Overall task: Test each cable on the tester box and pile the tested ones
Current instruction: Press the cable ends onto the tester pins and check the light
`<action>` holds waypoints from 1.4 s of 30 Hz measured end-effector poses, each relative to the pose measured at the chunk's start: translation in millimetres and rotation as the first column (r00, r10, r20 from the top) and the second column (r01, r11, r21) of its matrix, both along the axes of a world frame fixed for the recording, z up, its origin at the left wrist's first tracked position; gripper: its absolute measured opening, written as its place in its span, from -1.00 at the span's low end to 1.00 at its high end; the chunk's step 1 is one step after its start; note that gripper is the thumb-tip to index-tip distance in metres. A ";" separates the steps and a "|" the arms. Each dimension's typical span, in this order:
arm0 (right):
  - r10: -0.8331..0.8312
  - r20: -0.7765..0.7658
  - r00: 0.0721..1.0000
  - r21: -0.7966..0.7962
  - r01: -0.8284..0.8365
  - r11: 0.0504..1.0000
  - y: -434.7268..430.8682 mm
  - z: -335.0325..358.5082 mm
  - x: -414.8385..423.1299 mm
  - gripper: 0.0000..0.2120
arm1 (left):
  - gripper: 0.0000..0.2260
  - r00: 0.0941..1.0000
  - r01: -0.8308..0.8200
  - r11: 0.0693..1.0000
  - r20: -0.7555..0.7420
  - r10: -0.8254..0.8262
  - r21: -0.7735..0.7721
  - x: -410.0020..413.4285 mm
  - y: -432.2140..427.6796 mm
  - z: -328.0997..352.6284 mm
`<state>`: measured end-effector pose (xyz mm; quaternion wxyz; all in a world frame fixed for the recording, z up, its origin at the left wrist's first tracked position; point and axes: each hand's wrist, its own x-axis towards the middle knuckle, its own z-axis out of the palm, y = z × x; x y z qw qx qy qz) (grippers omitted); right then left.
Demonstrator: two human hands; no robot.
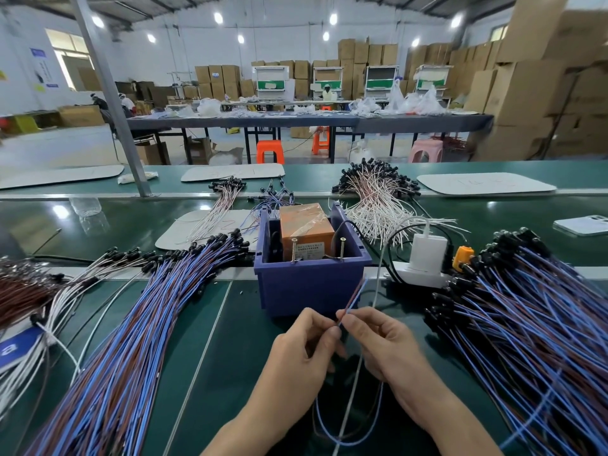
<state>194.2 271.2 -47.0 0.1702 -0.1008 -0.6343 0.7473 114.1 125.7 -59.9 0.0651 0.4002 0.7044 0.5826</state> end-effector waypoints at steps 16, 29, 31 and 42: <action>-0.364 -0.102 0.926 -0.133 0.350 0.927 8.9 2.8 -2.5 -0.69 | -0.74 0.856 -0.496 0.835 -0.029 0.516 0.239 -22.4 -14.2 7.2; -0.387 -0.108 0.916 -0.121 0.374 0.920 -4.6 7.0 -8.6 -0.86 | -0.59 0.888 -0.459 0.865 0.080 0.453 0.202 -20.3 -12.0 4.1; -0.417 -0.118 0.901 -0.104 0.406 0.908 -6.7 6.7 -11.4 -0.86 | -0.59 0.893 -0.450 0.868 0.085 0.442 0.209 -20.0 -11.5 4.3; -0.465 -0.102 0.880 -0.132 0.451 0.883 -4.7 2.9 -15.7 -0.88 | -0.61 0.899 -0.437 0.876 0.087 0.429 0.202 -19.2 -11.9 4.7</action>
